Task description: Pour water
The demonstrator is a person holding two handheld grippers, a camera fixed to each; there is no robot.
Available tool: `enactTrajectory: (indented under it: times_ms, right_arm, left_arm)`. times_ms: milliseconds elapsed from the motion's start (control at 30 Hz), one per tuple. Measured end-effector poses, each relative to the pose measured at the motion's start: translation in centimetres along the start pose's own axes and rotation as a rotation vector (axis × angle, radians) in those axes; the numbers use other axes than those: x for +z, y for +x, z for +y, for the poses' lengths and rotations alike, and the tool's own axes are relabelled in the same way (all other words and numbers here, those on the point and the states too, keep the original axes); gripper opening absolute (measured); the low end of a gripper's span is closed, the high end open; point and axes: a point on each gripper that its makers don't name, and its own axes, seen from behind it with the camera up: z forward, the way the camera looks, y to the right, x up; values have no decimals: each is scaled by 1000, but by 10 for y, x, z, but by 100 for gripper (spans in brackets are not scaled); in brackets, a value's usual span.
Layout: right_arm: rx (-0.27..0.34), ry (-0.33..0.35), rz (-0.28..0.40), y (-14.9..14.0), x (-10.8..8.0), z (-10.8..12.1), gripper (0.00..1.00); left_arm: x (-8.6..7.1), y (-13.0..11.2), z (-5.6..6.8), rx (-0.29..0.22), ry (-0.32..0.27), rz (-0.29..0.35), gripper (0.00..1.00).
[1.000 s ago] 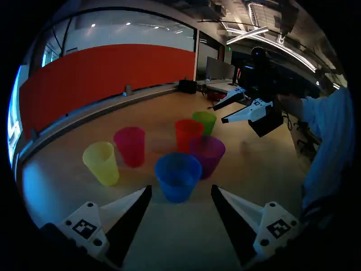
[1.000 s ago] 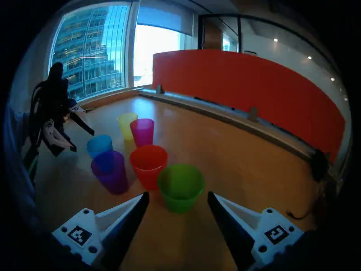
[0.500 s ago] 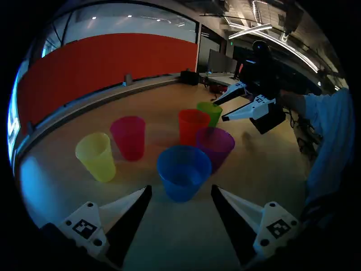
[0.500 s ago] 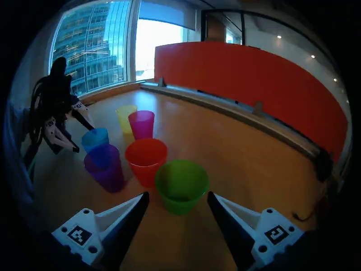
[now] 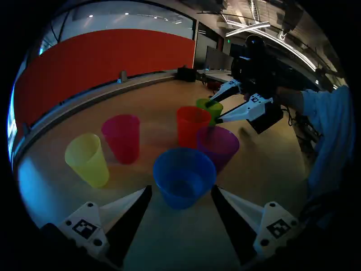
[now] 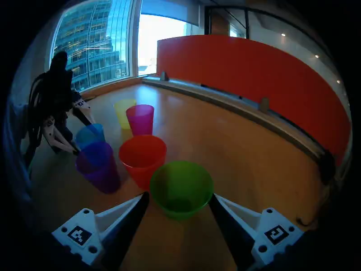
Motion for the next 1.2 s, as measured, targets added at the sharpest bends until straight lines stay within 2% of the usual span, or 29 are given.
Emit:
enactTrajectory:
  times_ms: [300,633,700,833,1133,1200]
  right_arm:
    - [-3,7,1,5,9,1,100]
    - [-6,9,3,8,10,1,100]
    - [-7,8,3,9,9,1,100]
    - [-9,8,3,8,9,1,100]
    - [-15,6,1,6,11,2,99]
    - [-18,6,0,5,12,3,93]
  left_arm:
    - [8,7,3,2,-16,6,98]
    - [14,6,5,3,-21,0,98]
    - [15,6,4,5,-19,-2,97]
    - [16,6,3,3,-18,-2,85]
    - [15,7,3,4,-20,-4,84]
    - [15,7,2,1,-21,-3,84]
